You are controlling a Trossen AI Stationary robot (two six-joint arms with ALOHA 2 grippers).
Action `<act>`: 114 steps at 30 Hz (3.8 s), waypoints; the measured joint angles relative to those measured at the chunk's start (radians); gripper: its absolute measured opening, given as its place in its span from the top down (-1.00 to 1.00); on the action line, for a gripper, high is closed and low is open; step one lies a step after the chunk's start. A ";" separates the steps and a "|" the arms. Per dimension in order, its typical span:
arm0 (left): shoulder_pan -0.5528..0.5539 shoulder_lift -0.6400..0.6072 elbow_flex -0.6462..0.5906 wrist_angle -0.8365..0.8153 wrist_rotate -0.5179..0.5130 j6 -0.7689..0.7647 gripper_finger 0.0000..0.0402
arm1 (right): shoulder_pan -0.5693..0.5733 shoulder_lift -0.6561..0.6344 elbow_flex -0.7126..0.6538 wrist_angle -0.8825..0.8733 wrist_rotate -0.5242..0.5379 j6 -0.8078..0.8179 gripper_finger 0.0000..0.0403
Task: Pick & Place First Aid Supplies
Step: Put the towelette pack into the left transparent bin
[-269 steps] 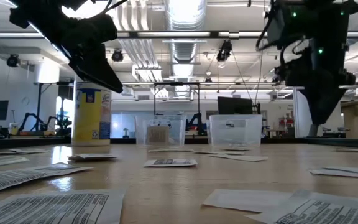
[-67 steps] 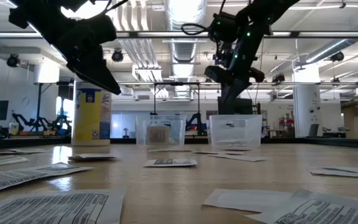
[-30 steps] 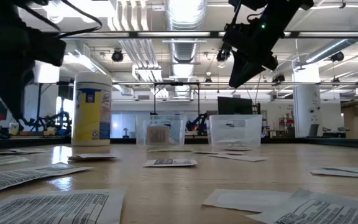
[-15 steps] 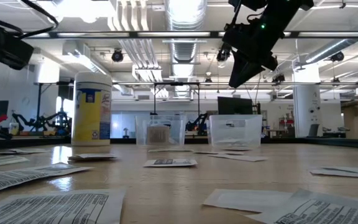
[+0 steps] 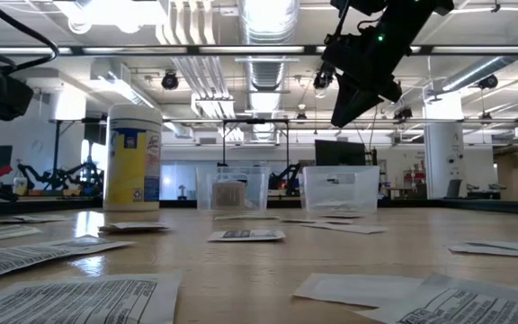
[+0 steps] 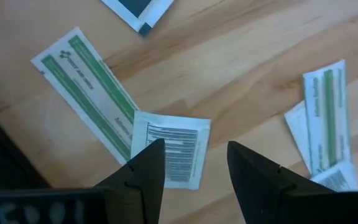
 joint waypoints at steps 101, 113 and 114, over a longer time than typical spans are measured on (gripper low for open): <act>0.224 0.181 0.222 0.020 -0.494 0.974 0.82 | 0.036 0.000 0.000 0.069 -0.004 -0.007 0.72; 0.522 0.180 0.290 0.335 -0.557 1.421 0.82 | 0.066 0.000 0.000 0.067 -0.004 -0.007 0.72; 0.549 0.180 0.291 0.369 -0.557 1.457 0.82 | 0.068 0.000 0.000 0.067 -0.006 -0.007 0.72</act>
